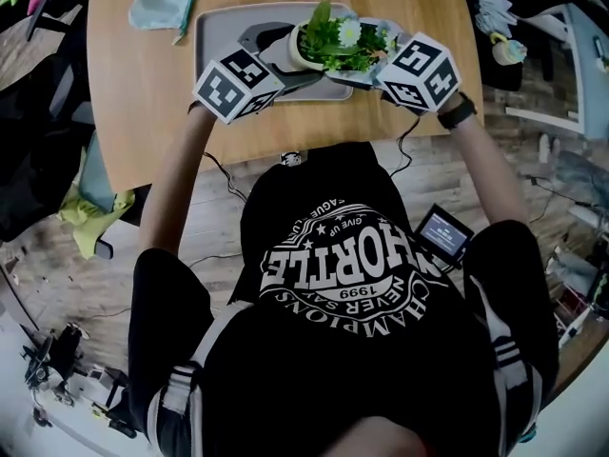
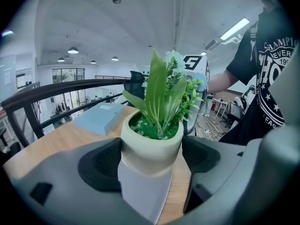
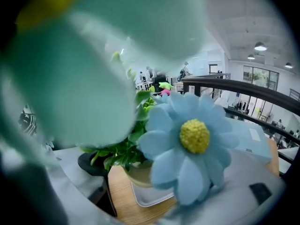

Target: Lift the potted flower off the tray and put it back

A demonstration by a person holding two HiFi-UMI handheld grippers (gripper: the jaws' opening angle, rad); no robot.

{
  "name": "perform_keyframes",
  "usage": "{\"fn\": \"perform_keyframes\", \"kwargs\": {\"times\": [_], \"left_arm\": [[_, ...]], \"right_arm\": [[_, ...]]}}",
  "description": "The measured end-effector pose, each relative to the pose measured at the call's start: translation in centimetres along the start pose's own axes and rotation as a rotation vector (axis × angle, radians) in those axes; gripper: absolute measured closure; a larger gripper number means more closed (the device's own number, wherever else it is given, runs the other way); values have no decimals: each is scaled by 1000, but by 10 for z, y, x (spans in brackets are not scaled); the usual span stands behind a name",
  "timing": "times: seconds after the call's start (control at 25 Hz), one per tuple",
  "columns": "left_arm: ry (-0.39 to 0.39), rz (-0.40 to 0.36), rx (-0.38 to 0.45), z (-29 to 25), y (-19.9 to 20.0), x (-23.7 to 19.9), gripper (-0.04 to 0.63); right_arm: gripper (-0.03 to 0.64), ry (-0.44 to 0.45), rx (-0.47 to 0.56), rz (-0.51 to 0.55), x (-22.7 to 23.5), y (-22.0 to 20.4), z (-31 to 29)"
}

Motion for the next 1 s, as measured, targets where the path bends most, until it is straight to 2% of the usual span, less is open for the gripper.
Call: {"fn": "perform_keyframes", "kwargs": {"times": [0.6,1.0], "left_arm": [[2,0,-51,-14,-8,-26,181],[13,11,-33,-21,-17,-49,181]], "right_arm": [[169,28,19,-19,28,-11,-24],[169,31,12,-2,48,-8,-42]]}}
Point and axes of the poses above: the fingertips, and each gripper's own axes: z backward along the fingers, x to its right, y out of its top, the point moved 7 cm from there along z, backward along the fingers, and after that the axes turned 2 degrees about -y, right-handed, at the moved point
